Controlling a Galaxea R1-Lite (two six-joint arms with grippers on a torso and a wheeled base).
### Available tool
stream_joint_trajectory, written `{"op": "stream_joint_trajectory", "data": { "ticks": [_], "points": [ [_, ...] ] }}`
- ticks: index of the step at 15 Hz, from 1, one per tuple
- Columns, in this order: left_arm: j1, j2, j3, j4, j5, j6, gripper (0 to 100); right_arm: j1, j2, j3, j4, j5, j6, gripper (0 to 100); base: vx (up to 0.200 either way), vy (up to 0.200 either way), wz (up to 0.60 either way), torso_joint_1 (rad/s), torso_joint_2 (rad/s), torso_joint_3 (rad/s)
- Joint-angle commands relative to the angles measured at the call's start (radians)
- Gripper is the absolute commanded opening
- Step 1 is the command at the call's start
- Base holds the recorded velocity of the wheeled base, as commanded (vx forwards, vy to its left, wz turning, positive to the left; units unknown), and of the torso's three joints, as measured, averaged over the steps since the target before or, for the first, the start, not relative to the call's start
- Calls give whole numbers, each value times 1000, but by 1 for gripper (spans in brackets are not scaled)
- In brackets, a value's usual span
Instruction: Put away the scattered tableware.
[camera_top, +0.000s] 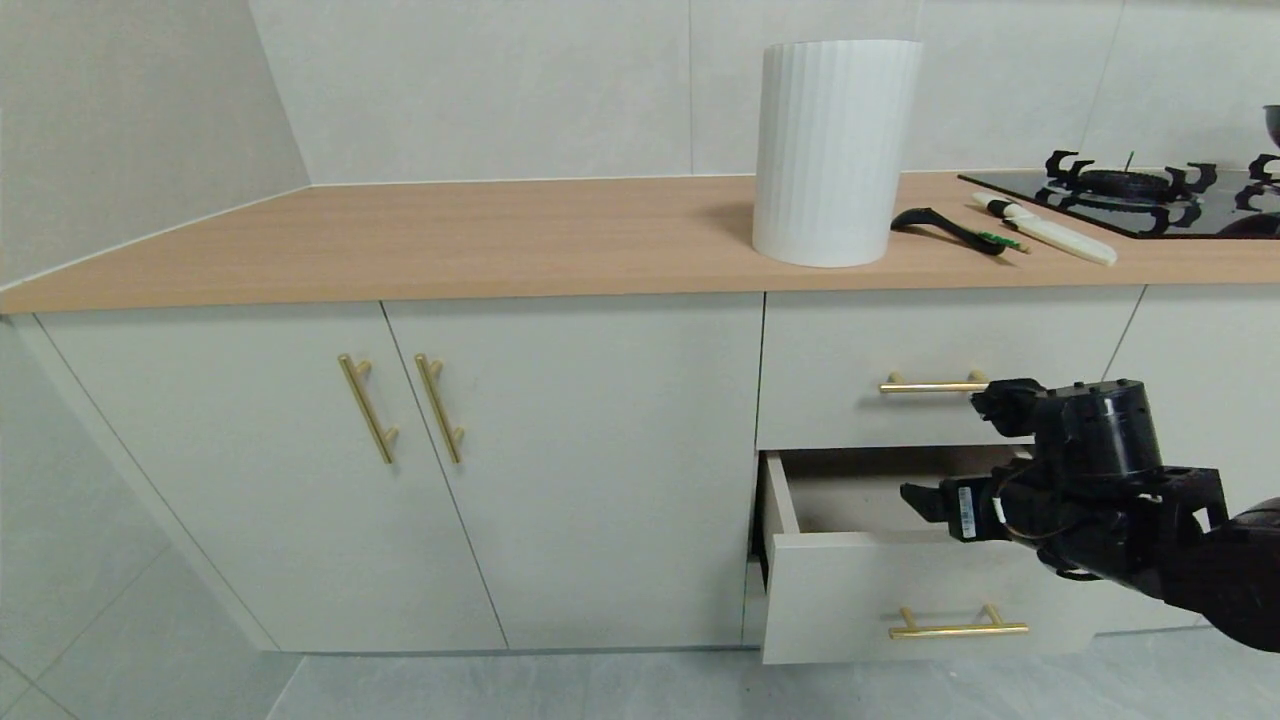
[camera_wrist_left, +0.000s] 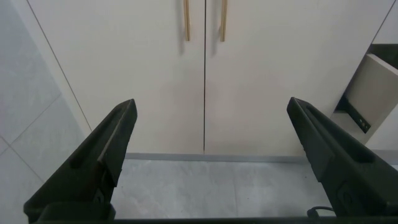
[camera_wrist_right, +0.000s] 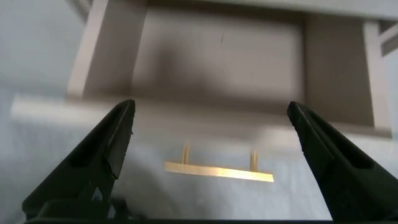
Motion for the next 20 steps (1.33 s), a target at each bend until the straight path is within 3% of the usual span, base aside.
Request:
{"op": "stream_joint_trajectory", "data": {
  "ticks": [1,6,14,20],
  "points": [
    [0,1,0,0,0,1,100,-18,95,-6,-27,-2,7,100,0,0,0,0,0,0],
    [2,1,0,0,0,-1,100,-37,242,-39,-107,-42,28,100,0,0,0,0,0,0],
    [0,1,0,0,-1,-1,100,-37,242,-33,-98,-45,25,100,0,0,0,0,0,0],
    [0,1,0,0,0,-1,100,-33,147,-35,52,-37,25,100,0,0,0,0,0,0]
  ]
}}
